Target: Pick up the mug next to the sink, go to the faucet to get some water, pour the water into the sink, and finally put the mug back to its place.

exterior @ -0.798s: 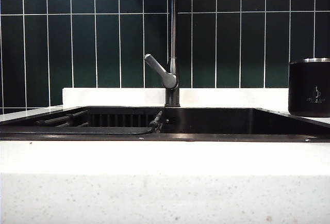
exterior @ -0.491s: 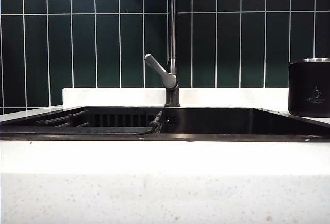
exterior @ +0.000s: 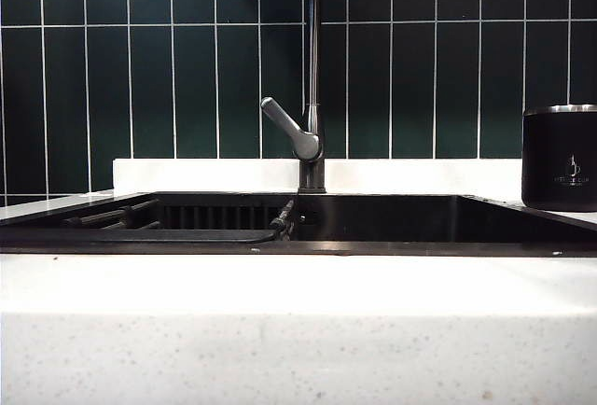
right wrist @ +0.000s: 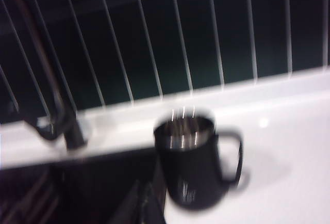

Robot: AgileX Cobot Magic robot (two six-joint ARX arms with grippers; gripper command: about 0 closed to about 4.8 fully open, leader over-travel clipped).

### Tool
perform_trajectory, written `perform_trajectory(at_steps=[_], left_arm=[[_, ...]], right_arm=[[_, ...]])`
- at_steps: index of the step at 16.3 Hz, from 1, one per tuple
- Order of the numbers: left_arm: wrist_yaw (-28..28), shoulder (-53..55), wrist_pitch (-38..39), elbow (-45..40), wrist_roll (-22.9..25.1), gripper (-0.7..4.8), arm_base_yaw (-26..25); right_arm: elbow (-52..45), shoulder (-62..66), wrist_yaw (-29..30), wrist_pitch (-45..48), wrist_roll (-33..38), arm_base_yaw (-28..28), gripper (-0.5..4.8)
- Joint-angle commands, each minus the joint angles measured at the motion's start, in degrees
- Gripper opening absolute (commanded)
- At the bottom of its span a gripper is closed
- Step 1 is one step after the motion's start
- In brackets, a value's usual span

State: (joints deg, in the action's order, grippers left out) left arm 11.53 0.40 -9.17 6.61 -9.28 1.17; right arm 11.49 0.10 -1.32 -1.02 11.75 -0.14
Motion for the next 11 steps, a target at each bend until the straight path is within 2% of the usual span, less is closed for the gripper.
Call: perform_trajectory(at_steps=[1,4,7,11], left_arm=[[1.62,1.31,-0.57,9.84,2.51,-0.05,-0.02],[2.95,6.78,0.33,17.00,4.76,-0.05,-0.02],[6.03,17.40,0.48,24.96,5.07,-0.05,-0.02],[11.52,30.18,1.42,32.85,7.85,-0.05,-0.02]], right_arm=[[14.25,3.89,-5.92,-6.38,-7.41,-0.07,-0.01],[24.87,13.00,-8.00,-6.82,-12.98,0.00,-0.01],[33.24,22.25,-8.13,-6.93,-13.81,-0.04,-0.01],[35.91,30.36,-9.31,-9.68,-16.79,-0.07,-0.01]])
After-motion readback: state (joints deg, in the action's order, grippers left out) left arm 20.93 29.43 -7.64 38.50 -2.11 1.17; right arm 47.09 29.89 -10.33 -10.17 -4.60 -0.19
